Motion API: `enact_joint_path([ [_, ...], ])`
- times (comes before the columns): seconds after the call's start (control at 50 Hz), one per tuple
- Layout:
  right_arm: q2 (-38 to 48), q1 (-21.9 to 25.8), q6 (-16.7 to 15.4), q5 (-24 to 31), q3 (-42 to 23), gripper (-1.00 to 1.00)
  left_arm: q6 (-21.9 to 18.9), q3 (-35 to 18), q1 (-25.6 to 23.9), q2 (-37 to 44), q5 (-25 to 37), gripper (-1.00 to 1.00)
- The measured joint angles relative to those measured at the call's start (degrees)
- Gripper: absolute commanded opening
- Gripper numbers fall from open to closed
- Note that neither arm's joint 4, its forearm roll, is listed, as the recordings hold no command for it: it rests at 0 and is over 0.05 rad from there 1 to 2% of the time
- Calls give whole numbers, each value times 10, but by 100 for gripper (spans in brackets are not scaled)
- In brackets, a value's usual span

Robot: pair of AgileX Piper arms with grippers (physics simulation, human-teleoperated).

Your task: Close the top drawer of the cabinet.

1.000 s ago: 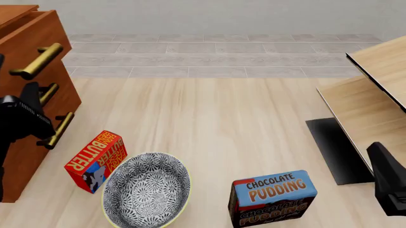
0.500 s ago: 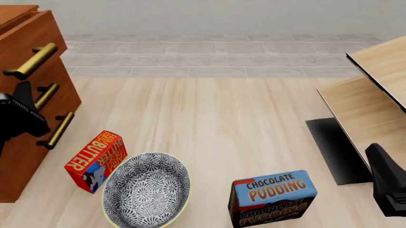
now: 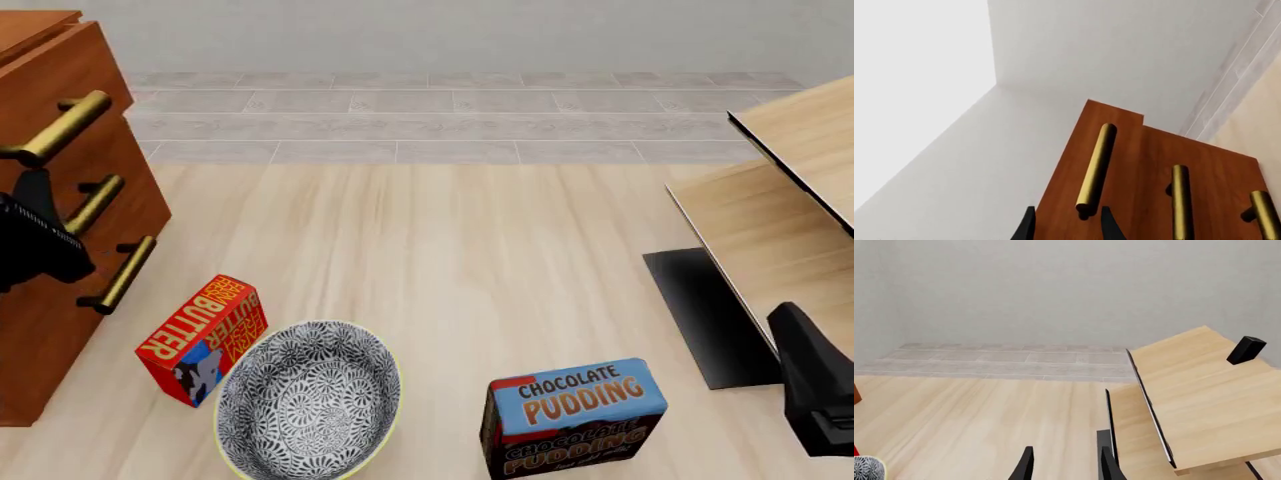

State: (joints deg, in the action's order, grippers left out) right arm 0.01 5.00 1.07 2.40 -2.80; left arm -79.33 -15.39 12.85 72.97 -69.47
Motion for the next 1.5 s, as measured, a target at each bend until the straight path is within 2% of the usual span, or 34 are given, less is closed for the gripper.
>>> enact_joint_path([
  [1.5, 0, 11, 1, -5, 11, 100, 16, -16, 42, 12, 4, 100],
])
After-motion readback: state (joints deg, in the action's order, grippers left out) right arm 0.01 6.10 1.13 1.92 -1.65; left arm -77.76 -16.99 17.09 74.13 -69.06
